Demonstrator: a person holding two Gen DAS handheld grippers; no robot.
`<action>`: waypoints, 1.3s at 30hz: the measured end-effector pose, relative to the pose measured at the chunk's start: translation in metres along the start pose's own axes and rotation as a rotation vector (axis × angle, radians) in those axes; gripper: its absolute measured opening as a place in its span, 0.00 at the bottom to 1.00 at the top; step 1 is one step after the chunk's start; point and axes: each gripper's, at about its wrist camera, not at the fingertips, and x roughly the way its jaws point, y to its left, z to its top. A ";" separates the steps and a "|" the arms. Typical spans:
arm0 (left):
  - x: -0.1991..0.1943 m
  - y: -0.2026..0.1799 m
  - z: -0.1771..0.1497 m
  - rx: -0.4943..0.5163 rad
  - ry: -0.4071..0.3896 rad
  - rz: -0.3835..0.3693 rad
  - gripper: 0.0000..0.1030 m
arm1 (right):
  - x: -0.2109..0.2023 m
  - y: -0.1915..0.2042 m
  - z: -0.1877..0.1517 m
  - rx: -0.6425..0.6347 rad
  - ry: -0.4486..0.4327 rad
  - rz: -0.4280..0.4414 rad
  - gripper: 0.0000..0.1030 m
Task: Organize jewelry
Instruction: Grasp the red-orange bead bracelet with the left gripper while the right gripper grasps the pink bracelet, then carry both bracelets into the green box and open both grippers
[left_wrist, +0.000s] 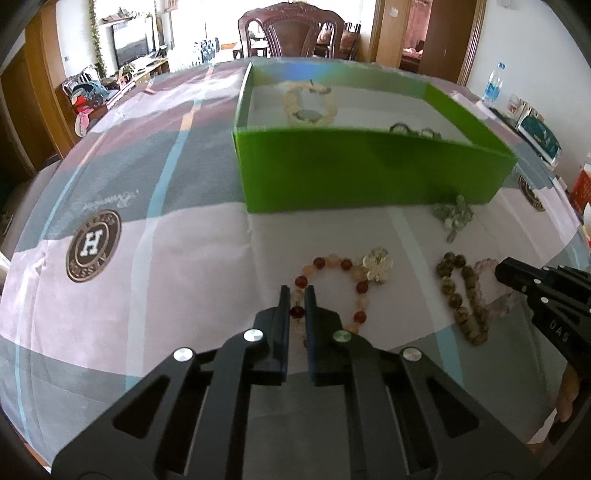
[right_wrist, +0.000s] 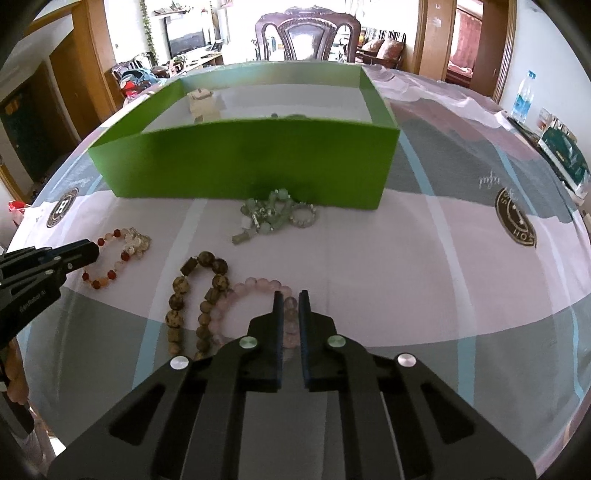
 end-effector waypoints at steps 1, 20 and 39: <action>-0.005 0.000 0.002 0.000 -0.013 -0.002 0.08 | -0.004 0.000 0.002 -0.002 -0.011 0.000 0.08; -0.069 -0.009 0.086 0.017 -0.214 -0.036 0.08 | -0.089 0.024 0.080 -0.116 -0.315 -0.051 0.08; -0.004 -0.004 0.139 -0.038 -0.153 -0.014 0.25 | -0.002 0.032 0.146 -0.056 -0.205 0.000 0.33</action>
